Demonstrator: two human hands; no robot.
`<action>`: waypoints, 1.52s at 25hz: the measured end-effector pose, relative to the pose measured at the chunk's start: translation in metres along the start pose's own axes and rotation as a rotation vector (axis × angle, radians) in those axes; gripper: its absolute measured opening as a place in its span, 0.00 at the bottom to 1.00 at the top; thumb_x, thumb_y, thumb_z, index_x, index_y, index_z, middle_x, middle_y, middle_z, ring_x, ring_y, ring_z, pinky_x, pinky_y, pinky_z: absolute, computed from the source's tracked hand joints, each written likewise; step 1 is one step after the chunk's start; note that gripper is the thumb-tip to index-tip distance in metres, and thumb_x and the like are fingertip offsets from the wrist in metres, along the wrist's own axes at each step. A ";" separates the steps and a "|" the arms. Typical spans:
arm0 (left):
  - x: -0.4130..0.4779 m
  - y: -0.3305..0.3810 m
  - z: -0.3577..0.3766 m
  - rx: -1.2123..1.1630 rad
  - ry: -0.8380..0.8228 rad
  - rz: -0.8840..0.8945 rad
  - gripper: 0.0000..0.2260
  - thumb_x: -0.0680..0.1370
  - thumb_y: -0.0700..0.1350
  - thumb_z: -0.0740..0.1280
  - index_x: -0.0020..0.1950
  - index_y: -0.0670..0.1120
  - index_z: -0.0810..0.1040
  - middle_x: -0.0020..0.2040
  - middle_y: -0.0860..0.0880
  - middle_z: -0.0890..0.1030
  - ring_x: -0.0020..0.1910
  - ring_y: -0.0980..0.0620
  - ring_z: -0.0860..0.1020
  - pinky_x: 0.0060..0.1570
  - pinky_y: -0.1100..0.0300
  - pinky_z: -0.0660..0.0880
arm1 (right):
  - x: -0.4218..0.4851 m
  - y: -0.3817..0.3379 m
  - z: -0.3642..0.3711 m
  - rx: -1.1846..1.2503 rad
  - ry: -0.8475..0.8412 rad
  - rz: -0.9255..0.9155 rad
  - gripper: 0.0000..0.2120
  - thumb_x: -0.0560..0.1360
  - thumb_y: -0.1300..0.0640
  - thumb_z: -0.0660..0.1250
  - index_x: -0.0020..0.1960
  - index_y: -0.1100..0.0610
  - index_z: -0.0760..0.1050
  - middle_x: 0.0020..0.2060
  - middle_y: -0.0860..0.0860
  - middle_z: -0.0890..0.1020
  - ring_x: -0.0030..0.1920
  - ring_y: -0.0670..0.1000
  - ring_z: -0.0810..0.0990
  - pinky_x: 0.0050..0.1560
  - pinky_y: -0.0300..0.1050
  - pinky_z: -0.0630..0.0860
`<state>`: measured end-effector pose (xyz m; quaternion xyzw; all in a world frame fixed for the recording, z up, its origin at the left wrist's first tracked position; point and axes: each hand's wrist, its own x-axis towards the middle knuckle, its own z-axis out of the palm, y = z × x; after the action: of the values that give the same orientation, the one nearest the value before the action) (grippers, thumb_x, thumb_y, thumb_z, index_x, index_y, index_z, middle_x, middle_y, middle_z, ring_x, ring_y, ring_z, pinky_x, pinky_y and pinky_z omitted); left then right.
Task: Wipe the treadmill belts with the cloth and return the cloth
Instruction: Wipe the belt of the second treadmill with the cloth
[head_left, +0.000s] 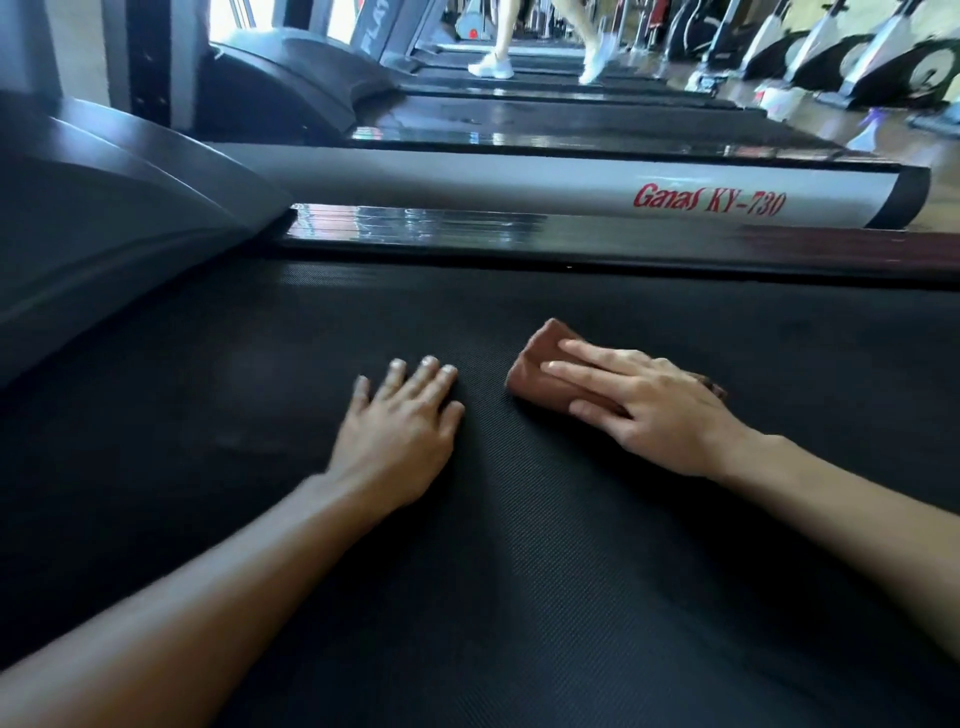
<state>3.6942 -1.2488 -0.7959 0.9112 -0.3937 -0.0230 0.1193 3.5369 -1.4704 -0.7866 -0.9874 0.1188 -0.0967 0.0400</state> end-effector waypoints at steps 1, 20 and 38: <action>-0.018 0.019 0.003 -0.014 0.000 0.024 0.25 0.83 0.58 0.47 0.79 0.55 0.50 0.79 0.58 0.48 0.78 0.53 0.44 0.76 0.47 0.42 | 0.000 0.012 -0.004 0.010 0.015 0.186 0.23 0.79 0.37 0.54 0.74 0.33 0.60 0.77 0.39 0.59 0.73 0.51 0.64 0.69 0.56 0.64; -0.133 0.062 0.012 -0.018 0.082 -0.024 0.29 0.78 0.60 0.37 0.79 0.56 0.49 0.78 0.60 0.47 0.76 0.60 0.41 0.74 0.57 0.37 | -0.144 -0.055 -0.019 -0.025 0.060 0.013 0.23 0.77 0.38 0.52 0.73 0.35 0.63 0.75 0.40 0.64 0.71 0.51 0.68 0.66 0.53 0.67; -0.137 0.067 0.009 -0.052 0.046 -0.085 0.23 0.84 0.53 0.50 0.79 0.55 0.52 0.79 0.58 0.50 0.78 0.57 0.45 0.76 0.53 0.41 | -0.238 -0.107 -0.033 0.045 0.063 -0.252 0.22 0.79 0.41 0.56 0.72 0.39 0.66 0.75 0.44 0.65 0.71 0.54 0.69 0.66 0.53 0.67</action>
<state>3.5513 -1.1962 -0.7957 0.9239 -0.3513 -0.0175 0.1506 3.3277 -1.3111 -0.7865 -0.9898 -0.0071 -0.1346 0.0460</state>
